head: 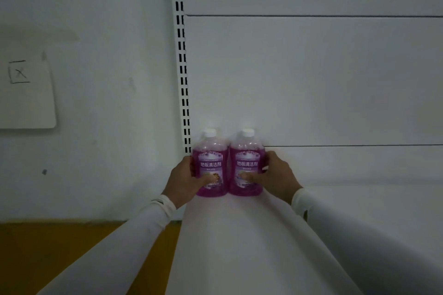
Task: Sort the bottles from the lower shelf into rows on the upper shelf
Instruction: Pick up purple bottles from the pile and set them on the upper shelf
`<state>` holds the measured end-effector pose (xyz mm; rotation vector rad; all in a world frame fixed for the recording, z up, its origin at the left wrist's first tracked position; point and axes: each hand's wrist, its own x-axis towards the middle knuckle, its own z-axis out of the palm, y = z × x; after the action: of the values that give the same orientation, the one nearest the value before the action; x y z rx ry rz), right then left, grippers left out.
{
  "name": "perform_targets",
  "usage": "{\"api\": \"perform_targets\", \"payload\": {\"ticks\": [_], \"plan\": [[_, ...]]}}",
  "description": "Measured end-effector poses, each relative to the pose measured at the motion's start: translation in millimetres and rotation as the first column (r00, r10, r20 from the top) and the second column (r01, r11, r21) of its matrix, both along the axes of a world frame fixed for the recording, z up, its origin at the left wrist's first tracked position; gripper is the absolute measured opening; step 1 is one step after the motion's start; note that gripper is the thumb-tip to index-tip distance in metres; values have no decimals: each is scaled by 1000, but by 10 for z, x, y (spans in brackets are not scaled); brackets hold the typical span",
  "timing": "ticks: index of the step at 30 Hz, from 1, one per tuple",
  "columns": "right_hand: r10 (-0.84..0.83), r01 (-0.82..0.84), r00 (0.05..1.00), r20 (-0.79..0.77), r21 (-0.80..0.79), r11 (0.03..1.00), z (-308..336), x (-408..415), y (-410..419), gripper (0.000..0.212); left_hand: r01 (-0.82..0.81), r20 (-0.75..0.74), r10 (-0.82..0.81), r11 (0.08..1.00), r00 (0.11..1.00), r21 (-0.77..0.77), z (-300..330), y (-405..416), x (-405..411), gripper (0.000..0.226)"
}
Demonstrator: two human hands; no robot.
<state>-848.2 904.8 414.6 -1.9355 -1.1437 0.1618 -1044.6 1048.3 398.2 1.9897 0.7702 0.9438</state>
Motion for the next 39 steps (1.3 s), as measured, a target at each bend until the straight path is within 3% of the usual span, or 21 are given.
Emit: {"api": "perform_targets", "payload": {"ticks": [12, 17, 20, 23, 26, 31, 39], "plan": [[67, -65, 998, 18, -101, 993, 58, 38, -33, 75, -16, -82, 16, 1000, 997, 7, 114, -231, -82, 58], [85, -45, 979, 183, -216, 975, 357, 117, -310, 89, -170, 20, 176, 902, 984, 396, 405, -419, -254, 60], [47, 29, 955, 294, -249, 968, 681, 220, -643, 79, 32, -92, 23, 828, 995, 560, 643, -608, -120, 52], [-35, 146, 922, 385, -263, 954, 921, 394, -1116, 71, 334, -375, -129, 761, 918, 556, 729, -896, 365, 58], [-141, 279, 890, 433, -276, 920, 1030, 639, -1783, 64, 497, -502, -212, 675, 838, 544, 739, -1363, 990, 69], [-338, 499, 827, 449, -310, 810, 1062, 1091, -3198, 61, 693, -587, -378, 490, 716, 529, 771, -2538, 1889, 71], [-631, 749, 662, 406, -317, 582, 798, 1747, -5797, 57, 834, -602, -615, 178, 509, 523, 638, -4961, 3264, 61]]}}
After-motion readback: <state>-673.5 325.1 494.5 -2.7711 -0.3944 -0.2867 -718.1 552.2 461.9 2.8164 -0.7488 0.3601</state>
